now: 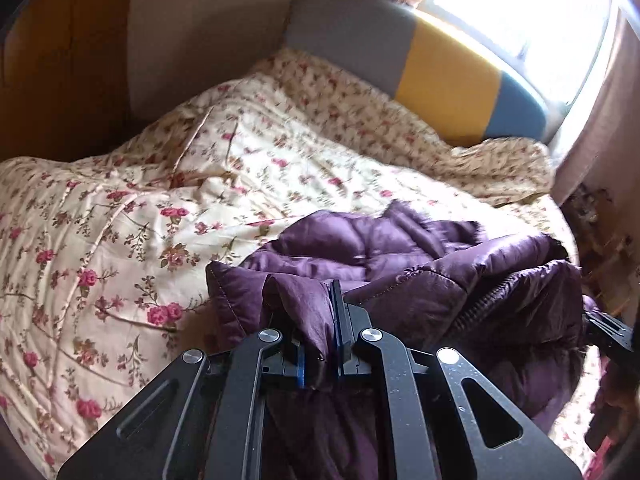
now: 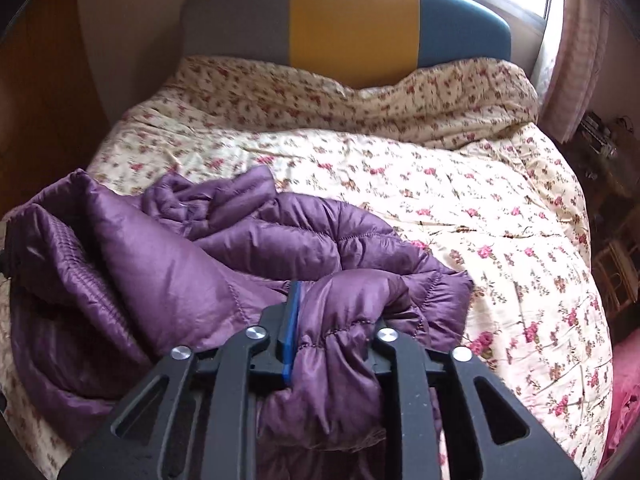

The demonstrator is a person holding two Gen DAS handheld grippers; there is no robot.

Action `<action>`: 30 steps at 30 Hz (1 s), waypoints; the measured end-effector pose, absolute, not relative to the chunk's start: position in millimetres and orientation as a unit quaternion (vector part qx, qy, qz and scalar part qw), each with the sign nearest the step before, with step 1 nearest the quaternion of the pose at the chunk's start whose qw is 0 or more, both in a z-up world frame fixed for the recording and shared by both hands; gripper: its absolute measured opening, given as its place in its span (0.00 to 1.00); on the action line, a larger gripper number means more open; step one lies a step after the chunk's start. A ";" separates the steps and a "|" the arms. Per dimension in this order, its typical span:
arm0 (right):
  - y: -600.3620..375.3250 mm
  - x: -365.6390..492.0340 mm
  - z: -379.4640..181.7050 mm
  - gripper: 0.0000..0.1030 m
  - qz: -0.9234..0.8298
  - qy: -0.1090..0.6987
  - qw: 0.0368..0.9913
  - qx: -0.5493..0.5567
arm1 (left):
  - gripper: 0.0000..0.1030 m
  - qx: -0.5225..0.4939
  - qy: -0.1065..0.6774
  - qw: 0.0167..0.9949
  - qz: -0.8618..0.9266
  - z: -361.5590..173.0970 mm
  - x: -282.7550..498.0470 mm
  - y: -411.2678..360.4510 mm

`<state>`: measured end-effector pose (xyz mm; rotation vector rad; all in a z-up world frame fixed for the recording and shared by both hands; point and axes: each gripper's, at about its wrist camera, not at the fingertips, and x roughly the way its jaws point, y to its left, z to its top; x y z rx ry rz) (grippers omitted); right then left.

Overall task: Fold large clothes
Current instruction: 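Carry the hem over the jacket body with both tools, folding it in half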

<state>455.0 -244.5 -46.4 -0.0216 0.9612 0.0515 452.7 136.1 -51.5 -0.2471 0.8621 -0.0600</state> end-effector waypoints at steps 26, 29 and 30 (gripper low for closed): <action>-255.0 427.9 5.1 0.98 0.034 0.448 0.893 0.026 | 0.81 -0.246 0.392 0.885 -0.056 -69.7 369.6 188.2; -262.1 416.7 -7.1 0.98 0.018 0.464 0.886 0.020 | 0.81 -0.256 0.402 0.876 -0.072 -79.0 356.1 183.2; -264.4 413.8 -13.3 0.98 0.014 0.471 0.882 0.018 | 0.81 -0.260 0.406 0.873 -0.076 -83.6 352.5 181.0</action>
